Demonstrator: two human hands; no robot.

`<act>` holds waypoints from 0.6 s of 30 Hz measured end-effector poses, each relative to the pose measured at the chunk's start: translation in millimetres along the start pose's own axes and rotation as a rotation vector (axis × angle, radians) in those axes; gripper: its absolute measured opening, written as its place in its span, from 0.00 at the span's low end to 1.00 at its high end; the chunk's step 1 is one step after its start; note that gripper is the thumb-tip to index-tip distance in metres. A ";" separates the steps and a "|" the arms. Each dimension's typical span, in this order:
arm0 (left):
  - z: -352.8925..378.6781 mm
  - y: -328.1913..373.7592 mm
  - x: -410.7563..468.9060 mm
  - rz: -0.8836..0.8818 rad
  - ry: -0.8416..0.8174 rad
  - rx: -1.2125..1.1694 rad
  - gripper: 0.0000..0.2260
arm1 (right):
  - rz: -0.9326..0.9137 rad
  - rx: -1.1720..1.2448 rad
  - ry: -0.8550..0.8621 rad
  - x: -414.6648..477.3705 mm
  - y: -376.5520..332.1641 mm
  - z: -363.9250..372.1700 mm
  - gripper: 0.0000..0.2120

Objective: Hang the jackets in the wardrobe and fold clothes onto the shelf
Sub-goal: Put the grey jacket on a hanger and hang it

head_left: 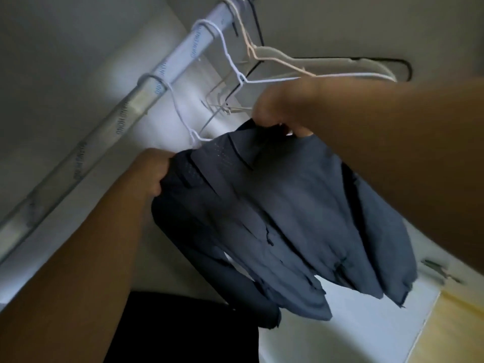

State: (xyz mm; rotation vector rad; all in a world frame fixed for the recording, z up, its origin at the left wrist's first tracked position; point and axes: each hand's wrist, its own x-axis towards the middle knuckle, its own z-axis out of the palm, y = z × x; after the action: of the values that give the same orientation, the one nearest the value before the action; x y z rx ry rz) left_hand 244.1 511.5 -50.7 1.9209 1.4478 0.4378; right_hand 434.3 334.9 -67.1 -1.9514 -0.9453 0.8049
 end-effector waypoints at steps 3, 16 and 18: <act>-3.6 0.2 -15.3 0.078 0.057 -0.080 0.13 | -0.063 0.046 0.068 -20.8 -0.8 -3.8 0.04; -14.8 5.7 -20.7 0.057 0.120 -0.299 0.11 | 0.010 0.205 0.269 -43.7 -8.0 -4.1 0.21; -12.6 7.3 -25.8 -0.005 0.076 -0.396 0.12 | -0.010 0.213 0.277 -41.4 -5.9 -4.6 0.20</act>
State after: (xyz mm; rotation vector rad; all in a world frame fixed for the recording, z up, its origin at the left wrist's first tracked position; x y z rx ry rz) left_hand 232.9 490.2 -33.4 1.5977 1.2977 0.7426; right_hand 414.6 300.9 -52.0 -1.8136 -0.6752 0.5846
